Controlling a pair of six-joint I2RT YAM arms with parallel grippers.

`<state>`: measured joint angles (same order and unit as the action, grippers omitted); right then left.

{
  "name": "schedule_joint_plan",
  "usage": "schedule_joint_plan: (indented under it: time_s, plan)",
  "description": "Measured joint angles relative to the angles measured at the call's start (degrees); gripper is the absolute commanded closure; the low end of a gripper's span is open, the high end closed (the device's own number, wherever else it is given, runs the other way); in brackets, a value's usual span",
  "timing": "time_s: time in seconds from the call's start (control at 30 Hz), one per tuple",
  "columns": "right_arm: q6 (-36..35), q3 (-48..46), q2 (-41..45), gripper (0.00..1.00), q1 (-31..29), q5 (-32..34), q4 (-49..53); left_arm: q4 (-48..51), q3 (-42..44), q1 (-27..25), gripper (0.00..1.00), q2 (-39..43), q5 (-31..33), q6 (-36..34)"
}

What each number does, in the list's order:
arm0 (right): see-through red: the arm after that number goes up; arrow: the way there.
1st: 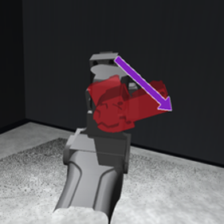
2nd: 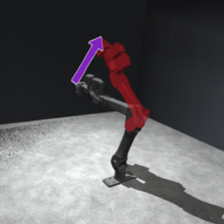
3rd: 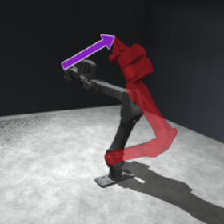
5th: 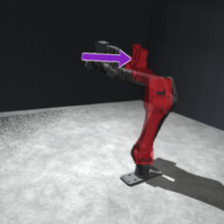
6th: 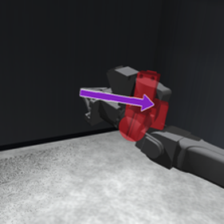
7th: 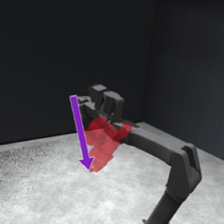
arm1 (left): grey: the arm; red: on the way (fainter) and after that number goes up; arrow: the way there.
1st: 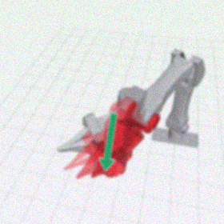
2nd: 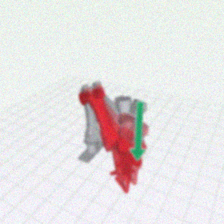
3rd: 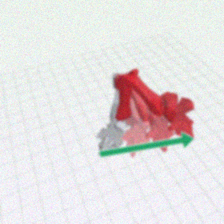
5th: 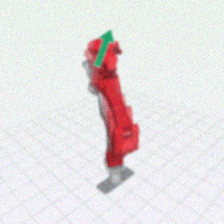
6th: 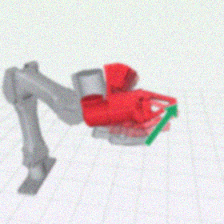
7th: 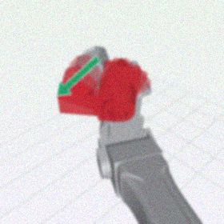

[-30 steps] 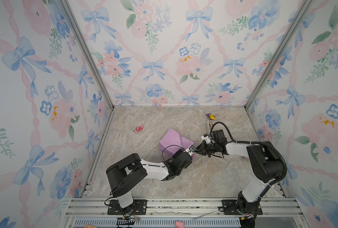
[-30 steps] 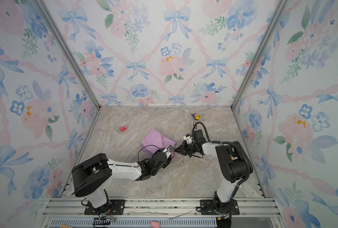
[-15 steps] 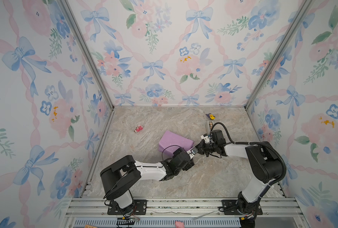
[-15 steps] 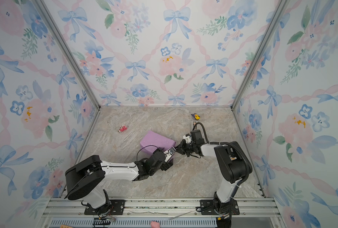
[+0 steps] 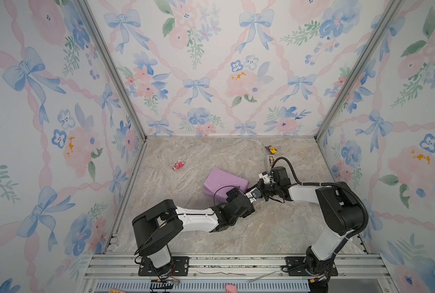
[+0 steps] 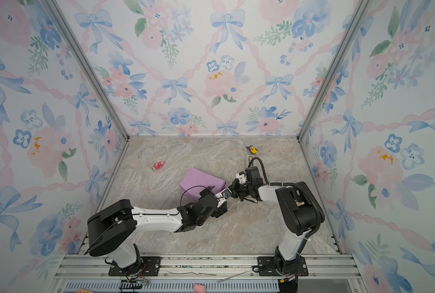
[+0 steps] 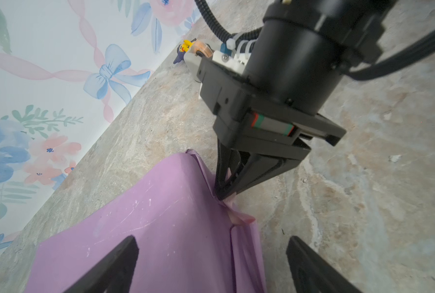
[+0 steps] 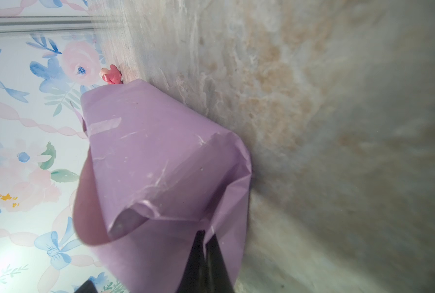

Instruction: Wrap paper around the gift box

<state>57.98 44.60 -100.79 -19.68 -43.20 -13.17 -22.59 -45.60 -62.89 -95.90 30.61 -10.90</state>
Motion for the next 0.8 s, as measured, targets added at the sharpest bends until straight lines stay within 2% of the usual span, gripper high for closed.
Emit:
schedule_joint_plan:
  time_s: [0.23,0.43,0.73,0.8]
  plan:
    - [0.17,-0.02,0.00,1.00,0.00,-0.02,-0.11,0.04,-0.81,-0.48,0.06,-4.61,3.10,0.55]
    - [0.61,-0.04,0.00,1.00,-0.15,-0.02,-0.66,-0.04,-1.11,-0.52,0.10,-6.86,6.12,1.22]
    - [1.44,-0.07,0.00,1.00,-0.48,-0.02,-1.73,-2.43,-1.60,-0.57,0.25,-8.63,9.68,4.33]
    - [1.66,-0.07,0.00,0.99,-0.66,0.00,-2.19,-3.08,-1.42,-0.57,0.34,-8.68,10.23,5.35]
